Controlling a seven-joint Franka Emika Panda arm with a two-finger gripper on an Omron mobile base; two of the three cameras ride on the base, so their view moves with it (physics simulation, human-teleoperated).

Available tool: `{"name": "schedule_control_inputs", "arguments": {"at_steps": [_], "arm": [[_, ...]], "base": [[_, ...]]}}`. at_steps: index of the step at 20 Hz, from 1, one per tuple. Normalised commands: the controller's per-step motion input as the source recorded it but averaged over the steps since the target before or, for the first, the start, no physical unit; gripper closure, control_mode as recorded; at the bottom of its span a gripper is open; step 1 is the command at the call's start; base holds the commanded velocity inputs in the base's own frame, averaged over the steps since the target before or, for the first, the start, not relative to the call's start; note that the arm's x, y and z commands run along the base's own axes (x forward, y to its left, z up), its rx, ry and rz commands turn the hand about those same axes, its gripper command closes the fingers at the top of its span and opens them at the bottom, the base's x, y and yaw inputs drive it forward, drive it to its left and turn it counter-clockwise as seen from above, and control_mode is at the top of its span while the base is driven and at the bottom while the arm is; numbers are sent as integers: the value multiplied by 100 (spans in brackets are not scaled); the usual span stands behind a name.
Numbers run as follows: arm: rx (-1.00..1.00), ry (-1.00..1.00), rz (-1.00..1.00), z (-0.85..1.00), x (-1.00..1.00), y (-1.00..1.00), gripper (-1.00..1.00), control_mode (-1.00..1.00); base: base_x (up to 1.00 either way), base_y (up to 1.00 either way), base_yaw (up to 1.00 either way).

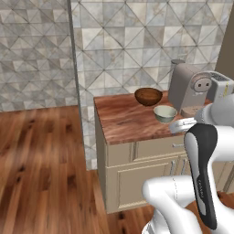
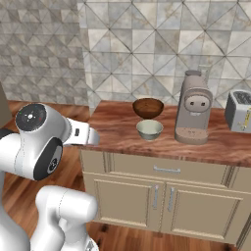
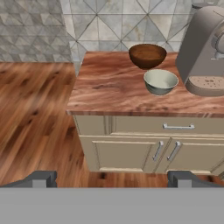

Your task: Pick up the bowls on the counter and stack them on top of one another in the open cabinet. Place the smaller bowl on top of the larger bowl.

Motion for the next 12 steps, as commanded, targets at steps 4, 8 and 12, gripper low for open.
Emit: {"name": "schedule_control_inputs", "arguments": {"at_steps": [4,8,12], "arm": [[0,0,0,0,0,0,-100,100],[0,0,0,0,0,0,-100,100],[0,0,0,0,0,0,-100,100]], "base": [[33,0,0],[32,0,0],[33,0,0]]}}
